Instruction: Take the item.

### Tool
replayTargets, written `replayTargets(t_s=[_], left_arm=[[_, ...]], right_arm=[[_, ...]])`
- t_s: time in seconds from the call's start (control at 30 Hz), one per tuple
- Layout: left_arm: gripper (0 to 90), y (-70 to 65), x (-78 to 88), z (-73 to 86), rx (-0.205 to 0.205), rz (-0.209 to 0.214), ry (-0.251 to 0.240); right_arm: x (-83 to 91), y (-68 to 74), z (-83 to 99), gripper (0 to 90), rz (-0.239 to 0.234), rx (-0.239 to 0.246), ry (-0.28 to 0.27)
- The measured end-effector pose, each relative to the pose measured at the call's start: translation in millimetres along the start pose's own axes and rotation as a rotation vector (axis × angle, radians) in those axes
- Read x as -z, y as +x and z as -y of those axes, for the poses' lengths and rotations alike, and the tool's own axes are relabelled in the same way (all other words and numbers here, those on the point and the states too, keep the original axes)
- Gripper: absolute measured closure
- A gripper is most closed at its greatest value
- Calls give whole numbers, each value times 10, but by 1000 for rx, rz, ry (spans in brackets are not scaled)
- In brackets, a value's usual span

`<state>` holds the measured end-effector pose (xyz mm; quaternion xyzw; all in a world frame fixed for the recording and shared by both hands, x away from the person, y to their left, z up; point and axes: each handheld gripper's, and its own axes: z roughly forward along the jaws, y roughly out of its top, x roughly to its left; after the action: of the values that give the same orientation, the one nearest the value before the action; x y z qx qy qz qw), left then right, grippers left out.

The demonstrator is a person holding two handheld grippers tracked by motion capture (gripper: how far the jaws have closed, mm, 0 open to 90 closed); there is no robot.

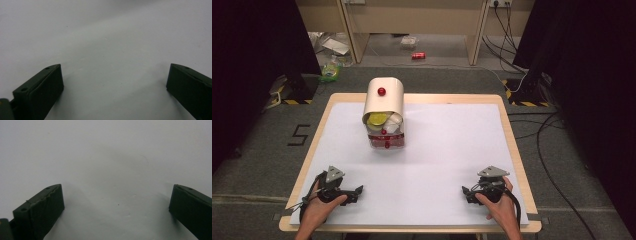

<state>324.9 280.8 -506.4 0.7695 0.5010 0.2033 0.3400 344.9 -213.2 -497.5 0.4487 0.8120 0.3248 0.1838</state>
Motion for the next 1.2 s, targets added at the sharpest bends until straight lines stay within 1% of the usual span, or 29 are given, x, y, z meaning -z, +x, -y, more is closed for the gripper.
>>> replayTargets(t_s=[0.5, 0.53, 0.57, 0.6, 0.63, 0.67, 0.7, 0.73, 0.77, 0.8, 0.83, 0.9, 1.03, 1.1, 1.2], left_arm=[[12, 15, 5, -19, 4, 6, 2], [24, 21, 11, -26, -5, 3, -10], [74, 29, 18, -35, -8, 4, -21], [156, 33, 24, -45, -9, 3, -32], [187, 36, 33, -59, -18, -6, -37], [137, 34, 43, -71, -19, -12, -48], [141, 37, 72, -95, -22, -10, -70], [173, 38, 93, -120, -20, -6, -82], [141, 37, 108, -141, -16, -5, -96], [155, 35, 137, -181, -18, -4, -119], [153, 32, 152, -206, -21, -4, -132], [153, 11, 195, -282, -21, 8, -167], [151, -35, 252, -401, -38, 21, -213], [151, -50, 268, -453, -48, 32, -221], [152, -79, 297, -527, -54, 48, -247]], right_arm=[[0, 1, 1, 2, 1, 1, -1], [0, 1, 1, 2, 1, 0, -1], [0, 1, 1, 2, 1, 0, -1], [0, 1, 1, 2, 1, 1, -1], [0, 2, 1, 2, 1, 0, -1], [1, 5, 1, 2, 1, -3, 0], [1, 3, 1, 2, 1, 0, -1], [1, 4, 2, 2, 1, -1, 0], [0, 4, 2, 2, 2, 0, -1], [0, 4, 2, 2, 2, 0, -1], [0, 4, 2, 2, 2, 0, -1], [1, 4, 2, 2, 2, 0, -1], [1, 4, 3, 2, 3, 0, -1], [0, 4, 3, 2, 2, -1, -1], [0, 4, 3, 2, 3, 0, -1]])
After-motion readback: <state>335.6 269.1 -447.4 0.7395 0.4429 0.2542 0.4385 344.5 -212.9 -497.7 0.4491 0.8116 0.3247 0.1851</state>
